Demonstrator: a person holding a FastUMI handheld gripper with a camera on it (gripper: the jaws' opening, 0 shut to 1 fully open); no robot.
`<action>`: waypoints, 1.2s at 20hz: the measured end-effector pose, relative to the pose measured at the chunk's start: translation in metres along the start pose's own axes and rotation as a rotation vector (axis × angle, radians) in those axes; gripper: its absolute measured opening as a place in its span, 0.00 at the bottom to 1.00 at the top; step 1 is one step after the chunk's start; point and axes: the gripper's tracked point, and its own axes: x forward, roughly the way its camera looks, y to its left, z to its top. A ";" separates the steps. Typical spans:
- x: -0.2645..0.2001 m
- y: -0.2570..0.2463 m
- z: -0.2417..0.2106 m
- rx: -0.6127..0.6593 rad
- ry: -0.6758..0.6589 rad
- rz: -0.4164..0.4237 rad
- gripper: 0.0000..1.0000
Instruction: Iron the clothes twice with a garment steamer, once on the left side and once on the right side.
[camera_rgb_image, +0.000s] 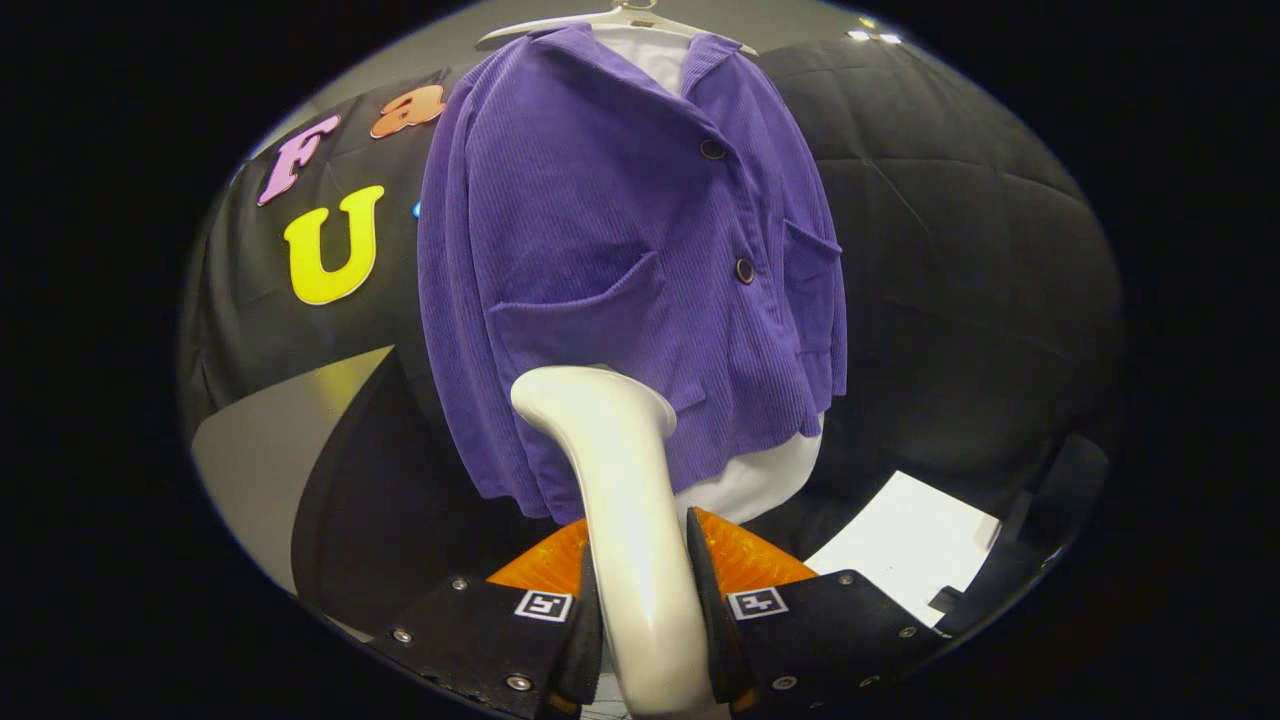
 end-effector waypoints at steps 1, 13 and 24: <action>-0.002 0.000 -0.004 -0.003 0.005 -0.003 0.42; -0.062 -0.034 -0.008 0.037 -0.024 -0.005 0.42; -0.107 -0.091 0.106 0.122 -0.239 0.005 0.42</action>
